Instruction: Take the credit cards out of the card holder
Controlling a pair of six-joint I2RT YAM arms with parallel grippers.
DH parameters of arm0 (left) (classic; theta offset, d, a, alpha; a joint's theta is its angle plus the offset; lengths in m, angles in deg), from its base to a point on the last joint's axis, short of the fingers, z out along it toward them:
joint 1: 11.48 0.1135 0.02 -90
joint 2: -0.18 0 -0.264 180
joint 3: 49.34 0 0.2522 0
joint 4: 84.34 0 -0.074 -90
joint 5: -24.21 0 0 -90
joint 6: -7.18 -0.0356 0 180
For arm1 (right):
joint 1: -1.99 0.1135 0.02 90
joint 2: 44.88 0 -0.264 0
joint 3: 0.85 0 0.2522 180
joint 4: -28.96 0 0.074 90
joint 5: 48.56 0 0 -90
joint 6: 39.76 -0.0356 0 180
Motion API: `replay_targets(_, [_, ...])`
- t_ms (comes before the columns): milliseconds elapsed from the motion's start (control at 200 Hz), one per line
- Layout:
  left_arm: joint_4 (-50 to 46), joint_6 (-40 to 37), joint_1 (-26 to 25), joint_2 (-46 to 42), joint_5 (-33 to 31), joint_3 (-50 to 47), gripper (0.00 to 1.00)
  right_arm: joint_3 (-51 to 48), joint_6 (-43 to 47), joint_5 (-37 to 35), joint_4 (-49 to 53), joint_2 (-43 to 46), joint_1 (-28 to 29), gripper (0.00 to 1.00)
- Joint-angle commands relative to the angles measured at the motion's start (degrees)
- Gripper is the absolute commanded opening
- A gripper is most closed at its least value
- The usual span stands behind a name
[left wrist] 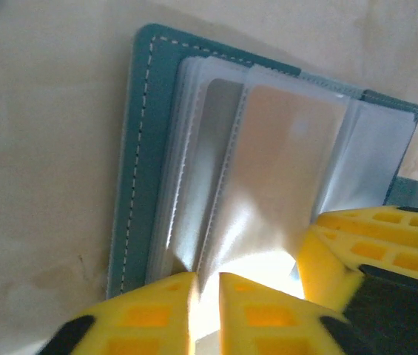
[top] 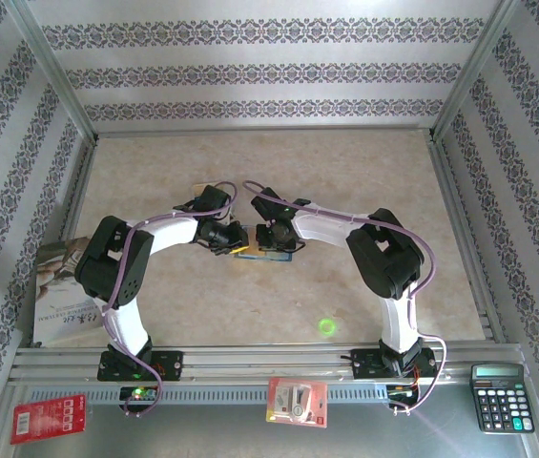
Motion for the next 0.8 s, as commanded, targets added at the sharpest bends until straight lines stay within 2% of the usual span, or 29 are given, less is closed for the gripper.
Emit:
replay_targets(0, [-0.99,0.66,-0.19,-3.44,-3.34,-0.13,0.24,-0.17,-0.91,-1.43,2.71,-2.30,-0.54,0.18])
replay_targets(135, [-1.08,0.47,0.48,-3.24,-3.32,-0.06,0.26,-0.56,-0.81,-1.30,2.39,-2.43,-0.60,0.16])
replay_targets(280, [-0.03,0.79,0.32,-1.51,0.61,0.13,0.26,-0.57,-0.66,-0.85,2.08,-2.60,-0.69,0.16])
replay_targets(794, [0.96,0.06,-0.53,1.23,4.46,1.22,0.22,-1.09,-0.65,0.39,0.81,-2.33,-0.90,0.16])
